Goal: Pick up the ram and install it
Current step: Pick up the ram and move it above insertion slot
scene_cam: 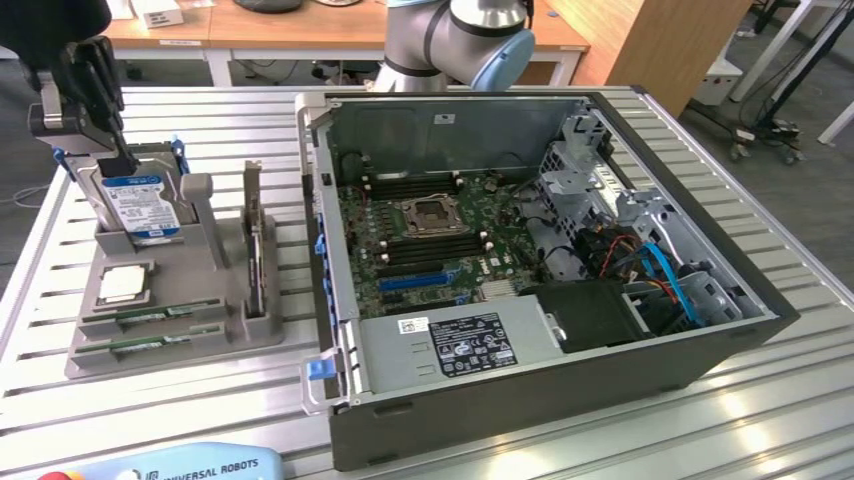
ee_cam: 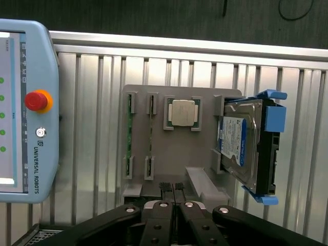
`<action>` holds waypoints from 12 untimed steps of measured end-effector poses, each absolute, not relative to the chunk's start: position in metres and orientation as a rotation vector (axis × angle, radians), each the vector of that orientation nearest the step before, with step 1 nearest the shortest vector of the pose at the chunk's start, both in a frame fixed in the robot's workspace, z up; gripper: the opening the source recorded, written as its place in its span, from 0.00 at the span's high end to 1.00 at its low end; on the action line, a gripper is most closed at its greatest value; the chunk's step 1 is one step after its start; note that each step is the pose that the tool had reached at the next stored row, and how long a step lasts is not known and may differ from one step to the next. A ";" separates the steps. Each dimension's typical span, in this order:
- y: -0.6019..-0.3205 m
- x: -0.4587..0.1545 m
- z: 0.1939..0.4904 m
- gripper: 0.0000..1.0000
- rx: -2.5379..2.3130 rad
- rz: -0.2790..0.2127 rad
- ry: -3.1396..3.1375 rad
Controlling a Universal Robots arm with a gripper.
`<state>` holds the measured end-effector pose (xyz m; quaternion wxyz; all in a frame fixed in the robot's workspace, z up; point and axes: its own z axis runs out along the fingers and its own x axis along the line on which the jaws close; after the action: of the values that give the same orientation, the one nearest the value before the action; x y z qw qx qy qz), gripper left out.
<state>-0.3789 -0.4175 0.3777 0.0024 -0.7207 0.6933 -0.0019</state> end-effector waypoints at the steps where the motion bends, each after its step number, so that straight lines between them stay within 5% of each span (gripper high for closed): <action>1: -0.418 -0.379 0.378 0.90 -2.260 -0.006 2.174; 12: -0.418 -0.379 0.378 0.90 -2.259 0.037 2.173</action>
<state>-0.3792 -0.4175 0.3777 0.0034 -0.7206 0.6932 0.0117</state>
